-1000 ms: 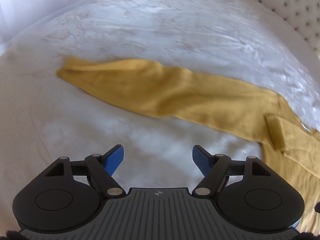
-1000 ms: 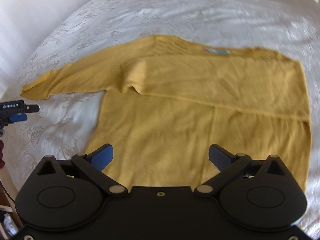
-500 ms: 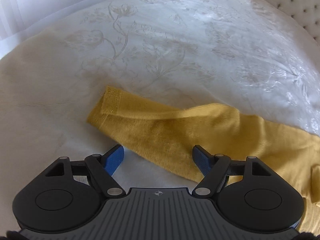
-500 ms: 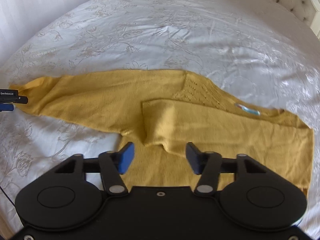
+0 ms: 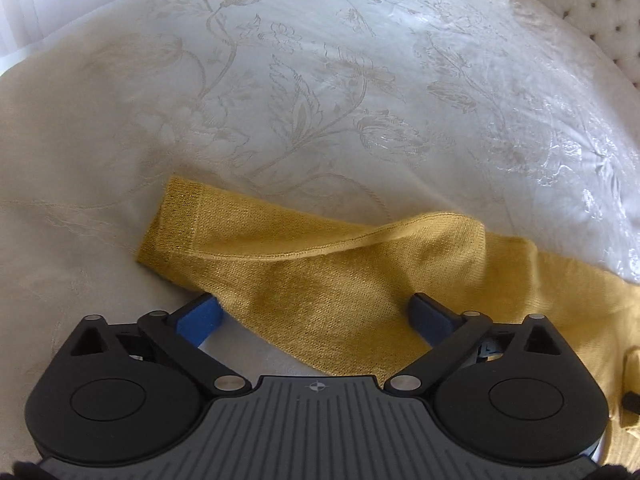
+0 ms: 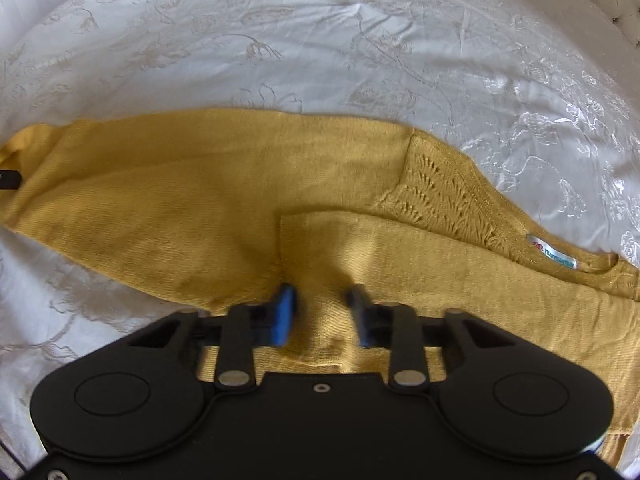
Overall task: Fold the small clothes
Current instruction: 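Grasp the sleeve cuff with the left gripper and lift it, then lay the sleeve across the sweater body with the left gripper, open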
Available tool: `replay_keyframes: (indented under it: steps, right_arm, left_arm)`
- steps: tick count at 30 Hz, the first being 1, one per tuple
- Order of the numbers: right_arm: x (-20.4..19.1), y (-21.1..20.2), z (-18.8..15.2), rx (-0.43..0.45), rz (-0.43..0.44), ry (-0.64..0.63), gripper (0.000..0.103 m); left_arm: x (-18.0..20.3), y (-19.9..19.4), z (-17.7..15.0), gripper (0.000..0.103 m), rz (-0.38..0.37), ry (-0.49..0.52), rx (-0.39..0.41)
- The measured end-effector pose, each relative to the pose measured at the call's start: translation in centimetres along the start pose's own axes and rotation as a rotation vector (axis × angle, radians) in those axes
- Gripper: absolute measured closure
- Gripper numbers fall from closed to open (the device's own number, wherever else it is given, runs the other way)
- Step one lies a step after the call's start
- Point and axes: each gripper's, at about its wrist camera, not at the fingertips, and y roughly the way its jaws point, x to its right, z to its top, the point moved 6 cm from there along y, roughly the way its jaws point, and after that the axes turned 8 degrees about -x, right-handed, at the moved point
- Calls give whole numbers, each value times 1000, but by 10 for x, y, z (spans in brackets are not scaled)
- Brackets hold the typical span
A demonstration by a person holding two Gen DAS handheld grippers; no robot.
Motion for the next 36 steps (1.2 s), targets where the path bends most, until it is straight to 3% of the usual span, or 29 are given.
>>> replay_keyframes:
  steps: [1,6,8,9,11,12,17,22,26,32,36]
  right_arm:
    - [4,-1,0,4,17,23,89]
    - [32,-30,1,79,207,312,89]
    - [35,-35,4,110,270,372,86]
    - [33,-35,7,118,297,380,78]
    - [24,-29,14,102,346,366,69]
    - [19,-27,16,93,350,350,59]
    - [10,-37,9,106,344,329,57]
    - [24,-50,-28,85,323,333,54]
    - [43,-61,-66,67,308,372,51]
    - [78,-79,-116,73,308,453,51]
    - [99,-88,-141,89,330,469,51]
  left_arm:
    - [0,0,0,3,-3,-5,4]
    - [-2,-4,-3,6,-3,-29,40]
    - [-2,-6,-3,14,13,-38,55]
    - [-2,-7,-2,16,21,-42,60]
    - [-3,-10,-1,34,47,-44,70]
    - [-3,-12,-1,40,59,-44,78]
    - [-9,-20,5,83,67,-75,108]
    - [-5,-41,8,90,44,-102,151]
    - [17,-73,6,91,15,-54,217]
    - [78,-129,-4,91,-55,40,311]
    - [141,-166,-18,91,-139,87,357]
